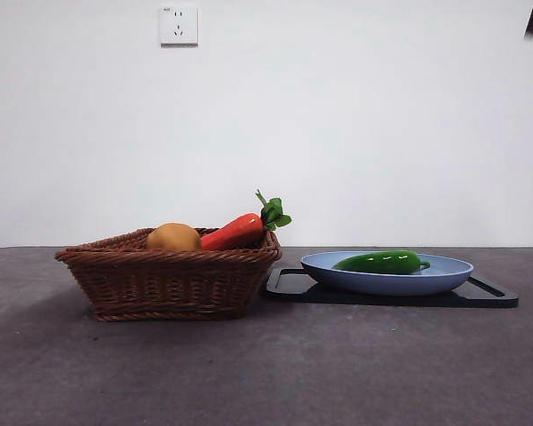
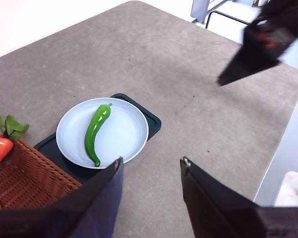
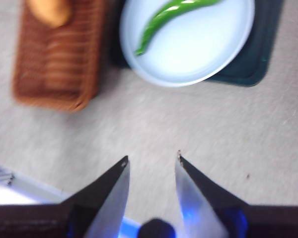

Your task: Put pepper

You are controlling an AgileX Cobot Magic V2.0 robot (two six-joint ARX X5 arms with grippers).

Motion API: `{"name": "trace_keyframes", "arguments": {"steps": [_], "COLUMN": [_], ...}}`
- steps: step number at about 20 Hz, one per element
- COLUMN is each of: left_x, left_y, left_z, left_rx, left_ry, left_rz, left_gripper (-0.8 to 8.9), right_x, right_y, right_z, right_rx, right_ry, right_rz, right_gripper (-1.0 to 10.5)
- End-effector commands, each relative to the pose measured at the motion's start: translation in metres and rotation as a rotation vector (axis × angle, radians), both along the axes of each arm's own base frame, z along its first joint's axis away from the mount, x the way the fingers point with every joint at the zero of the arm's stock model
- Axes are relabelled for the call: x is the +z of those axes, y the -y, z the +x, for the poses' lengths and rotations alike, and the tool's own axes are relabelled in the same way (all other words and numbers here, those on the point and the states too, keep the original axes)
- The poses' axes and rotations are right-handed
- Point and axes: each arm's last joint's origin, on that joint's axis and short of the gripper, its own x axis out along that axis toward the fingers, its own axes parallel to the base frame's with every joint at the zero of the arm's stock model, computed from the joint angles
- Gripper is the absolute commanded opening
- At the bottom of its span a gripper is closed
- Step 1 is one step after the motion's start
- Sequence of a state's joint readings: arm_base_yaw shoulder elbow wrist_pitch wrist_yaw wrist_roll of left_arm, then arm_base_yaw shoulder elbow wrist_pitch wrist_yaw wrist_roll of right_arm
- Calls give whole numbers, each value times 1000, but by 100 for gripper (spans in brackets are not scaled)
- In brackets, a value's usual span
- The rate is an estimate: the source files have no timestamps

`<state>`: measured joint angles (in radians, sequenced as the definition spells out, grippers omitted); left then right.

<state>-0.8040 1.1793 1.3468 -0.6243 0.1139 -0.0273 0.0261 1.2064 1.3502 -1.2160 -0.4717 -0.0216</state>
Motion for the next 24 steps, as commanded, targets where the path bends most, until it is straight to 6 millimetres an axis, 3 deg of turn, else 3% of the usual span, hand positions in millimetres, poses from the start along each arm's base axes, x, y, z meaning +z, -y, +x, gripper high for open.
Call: {"name": "trace_keyframes", "arguments": {"steps": [1,5,8,9,24], "left_x": [3,3,3,3,5], "left_y": [2,2,2,2,3], "left_z": [0,0,0,0,1], "left_rx": [-1,-3,-3,-3,1], "left_ry": [4,4,1,0,23], "left_rz": [-5,-6,-4,-3,-23], "left_gripper": [204,197,57,7,8], "right_x": [16,25,31,31,31], "right_y": [-5,-10,-9,-9,-9], "right_z": [-23,-63,-77,-78,-77], "right_rx": [54,127,174,184,149], "right_ry": [66,67,140,151,131], "right_rz": [-7,-21,-39,-45,-32], "right_gripper": [166,155,3,7,11]}}
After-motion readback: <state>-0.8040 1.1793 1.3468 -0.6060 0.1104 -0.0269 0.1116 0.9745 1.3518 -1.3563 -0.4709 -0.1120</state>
